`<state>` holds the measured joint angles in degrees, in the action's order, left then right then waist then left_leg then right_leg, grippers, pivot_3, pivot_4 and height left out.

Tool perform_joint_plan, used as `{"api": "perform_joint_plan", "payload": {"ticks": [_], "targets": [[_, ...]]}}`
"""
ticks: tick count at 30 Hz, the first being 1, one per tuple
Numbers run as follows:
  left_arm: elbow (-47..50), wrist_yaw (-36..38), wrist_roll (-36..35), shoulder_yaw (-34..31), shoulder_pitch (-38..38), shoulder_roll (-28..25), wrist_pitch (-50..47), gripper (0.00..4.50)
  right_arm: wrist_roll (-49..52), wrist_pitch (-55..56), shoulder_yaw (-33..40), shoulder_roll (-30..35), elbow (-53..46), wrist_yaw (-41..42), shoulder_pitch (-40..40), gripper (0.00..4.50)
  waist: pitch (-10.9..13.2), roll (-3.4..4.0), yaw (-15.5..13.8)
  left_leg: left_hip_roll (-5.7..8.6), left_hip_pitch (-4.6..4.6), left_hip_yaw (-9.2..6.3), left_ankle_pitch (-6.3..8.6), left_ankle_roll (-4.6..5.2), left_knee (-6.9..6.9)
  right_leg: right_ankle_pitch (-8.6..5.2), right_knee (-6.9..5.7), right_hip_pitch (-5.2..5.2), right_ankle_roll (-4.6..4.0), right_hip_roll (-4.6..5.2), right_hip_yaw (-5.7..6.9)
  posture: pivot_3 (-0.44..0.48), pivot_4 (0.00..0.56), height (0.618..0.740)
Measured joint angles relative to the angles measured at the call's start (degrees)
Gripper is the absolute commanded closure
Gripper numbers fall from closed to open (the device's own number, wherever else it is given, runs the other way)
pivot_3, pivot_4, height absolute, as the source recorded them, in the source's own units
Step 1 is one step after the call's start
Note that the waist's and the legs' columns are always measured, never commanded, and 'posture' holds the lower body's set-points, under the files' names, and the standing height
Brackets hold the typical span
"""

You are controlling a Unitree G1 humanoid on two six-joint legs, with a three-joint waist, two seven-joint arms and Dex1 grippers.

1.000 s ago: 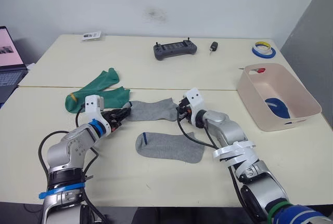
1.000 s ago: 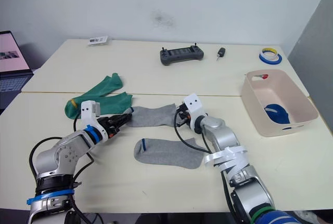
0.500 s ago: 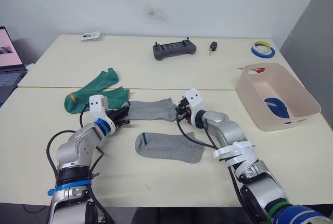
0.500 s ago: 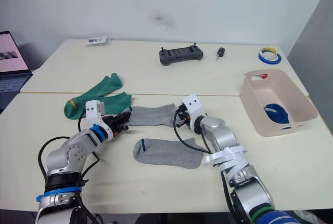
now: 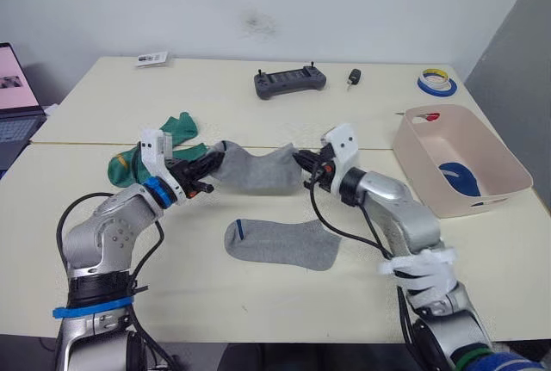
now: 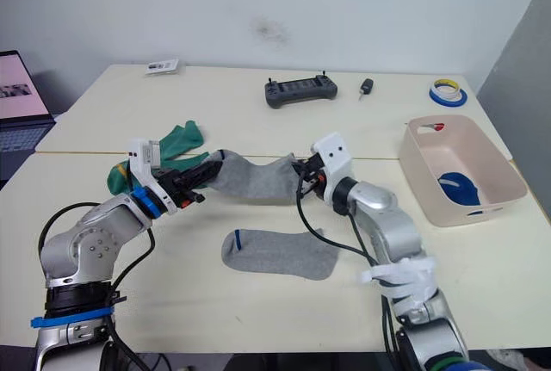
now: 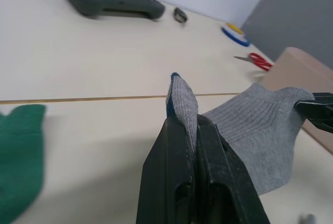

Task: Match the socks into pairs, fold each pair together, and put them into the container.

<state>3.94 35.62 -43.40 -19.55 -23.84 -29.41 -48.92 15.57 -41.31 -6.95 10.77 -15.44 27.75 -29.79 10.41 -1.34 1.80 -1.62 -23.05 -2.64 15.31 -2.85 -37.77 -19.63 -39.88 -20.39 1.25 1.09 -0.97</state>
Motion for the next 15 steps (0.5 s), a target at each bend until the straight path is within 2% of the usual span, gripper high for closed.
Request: {"api": "perform_joint_plan", "payload": {"ticks": [4, 8, 11, 15], "targets": [[5.48, -0.61, -11.39, -3.08, 1.54, -2.1, -10.91, 4.49, 9.28, -9.86, 4.57, 4.39, -16.24, 1.08, 7.22, 4.5, 0.0, 0.0, 0.0, -0.01, 0.02, -0.07, 0.1, 0.16, 0.05, 0.0, 0.11, 0.08, 0.01, 0.0, 0.03, 0.0, 0.15, 0.74], [9.75, -2.15, -19.79, -5.2, 6.62, -4.23, -18.29, 4.49, 20.21, -18.08, 10.45, 7.89, -26.86, 1.66, 14.31, 4.5, 0.01, 0.01, 0.13, 0.0, 0.13, -0.06, 0.11, 0.19, 0.13, -0.01, 0.14, 0.15, 0.0, -0.01, -0.01, 0.0, 0.15, 0.74], [11.83, -3.74, -22.09, -5.78, 12.84, -3.99, -19.62, 4.49, 24.7, -21.42, 12.7, 10.1, -31.33, 0.4, 20.68, 4.5, 0.01, 0.02, 0.11, 0.0, 0.2, -0.05, 0.1, 0.18, 0.3, -0.02, 0.26, 0.18, 0.0, -0.01, -0.03, 0.0, 0.15, 0.74], [11.84, -4.25, -20.72, -5.46, 17.16, -2.43, -17.07, 4.49, 21.73, -19.49, 9.21, 12.8, -31.45, -1.89, 25.36, 4.5, 0.01, 0.02, -0.04, 0.04, 0.2, -0.04, 0.09, 0.16, 0.41, -0.02, 0.31, 0.16, 0.0, 0.0, -0.01, 0.0, 0.15, 0.74]]}}
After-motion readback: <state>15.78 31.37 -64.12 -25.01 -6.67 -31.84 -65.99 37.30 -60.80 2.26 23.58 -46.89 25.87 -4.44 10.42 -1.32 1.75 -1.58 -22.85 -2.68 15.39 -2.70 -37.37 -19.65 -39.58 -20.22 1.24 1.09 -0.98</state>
